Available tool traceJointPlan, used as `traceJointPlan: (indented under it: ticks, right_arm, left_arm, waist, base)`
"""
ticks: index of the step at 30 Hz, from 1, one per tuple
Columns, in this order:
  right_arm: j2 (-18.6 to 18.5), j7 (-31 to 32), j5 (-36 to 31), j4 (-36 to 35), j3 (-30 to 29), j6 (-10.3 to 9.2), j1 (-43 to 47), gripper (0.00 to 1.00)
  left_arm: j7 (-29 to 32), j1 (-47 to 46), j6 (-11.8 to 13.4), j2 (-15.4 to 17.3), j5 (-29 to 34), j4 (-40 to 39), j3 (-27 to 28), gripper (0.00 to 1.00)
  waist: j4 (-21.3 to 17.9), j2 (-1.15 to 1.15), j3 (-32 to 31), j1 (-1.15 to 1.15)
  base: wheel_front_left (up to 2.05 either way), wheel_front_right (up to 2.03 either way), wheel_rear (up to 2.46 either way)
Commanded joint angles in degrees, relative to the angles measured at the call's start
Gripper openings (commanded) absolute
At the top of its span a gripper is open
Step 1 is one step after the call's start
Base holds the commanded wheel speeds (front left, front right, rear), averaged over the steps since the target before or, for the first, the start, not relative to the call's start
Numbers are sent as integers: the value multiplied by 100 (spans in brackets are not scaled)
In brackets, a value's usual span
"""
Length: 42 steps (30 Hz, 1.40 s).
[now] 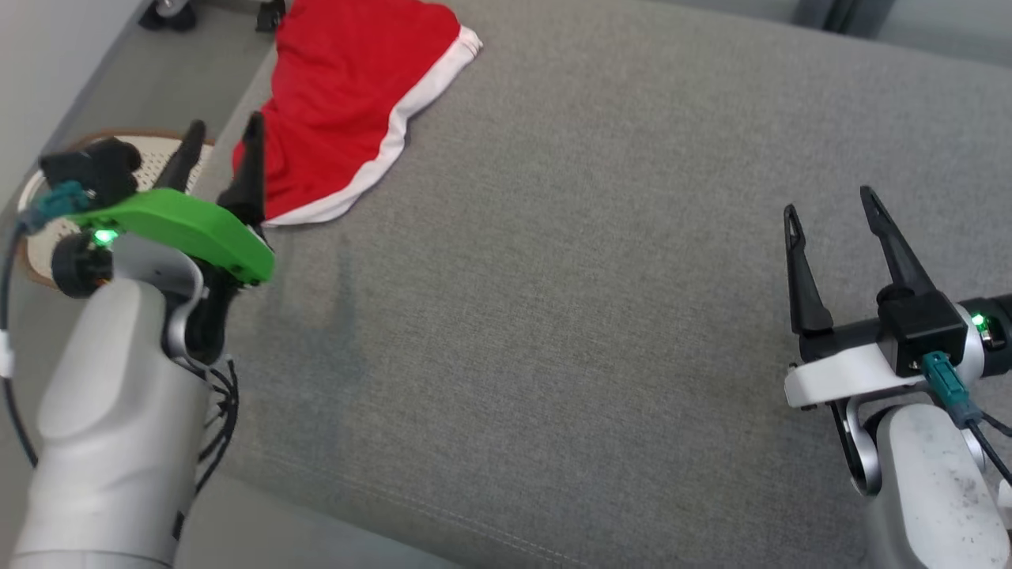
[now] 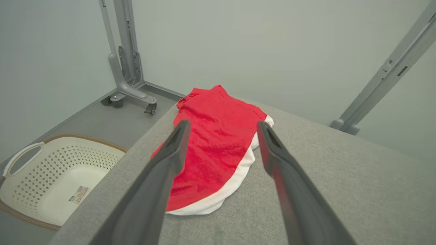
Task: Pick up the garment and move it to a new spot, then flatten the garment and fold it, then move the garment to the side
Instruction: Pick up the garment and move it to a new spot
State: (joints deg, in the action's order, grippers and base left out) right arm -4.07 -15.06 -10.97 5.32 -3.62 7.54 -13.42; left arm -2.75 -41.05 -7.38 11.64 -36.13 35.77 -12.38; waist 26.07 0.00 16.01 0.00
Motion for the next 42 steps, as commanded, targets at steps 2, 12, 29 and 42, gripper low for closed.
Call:
traceJointPlan:
  ticks: [2, 12, 29, 42]
  right_arm:
    - [-9, -15, -26, -8, 47, -11, -276, 100]
    - [20, 1, 46, 76, -9, -13, -292, 100]
    - [98, 29, 309, 434, -28, -11, 310, 100]
    - [112, -7, 1072, 573, 253, -10, 1018, 100]
  left_arm:
    - [108, -462, -13, 205, -351, 308, -115, 100]
    - [233, -1274, -15, 744, -1322, 1814, -162, 100]
    - [-483, -783, -16, 1280, -1652, 1256, -1101, 0]
    - [530, 16, 10, 1885, -2460, -2519, -1858, 0]
  waist:
    - [-1457, 0, 2328, 0]
    - [-1711, 0, 2456, 0]
    - [-1606, 0, 905, 0]
    - [-2201, 0, -428, 0]
  base:
    - [0, 0, 0]
    - [0, 0, 0]
    - [0, 0, 0]
    - [0, 0, 0]
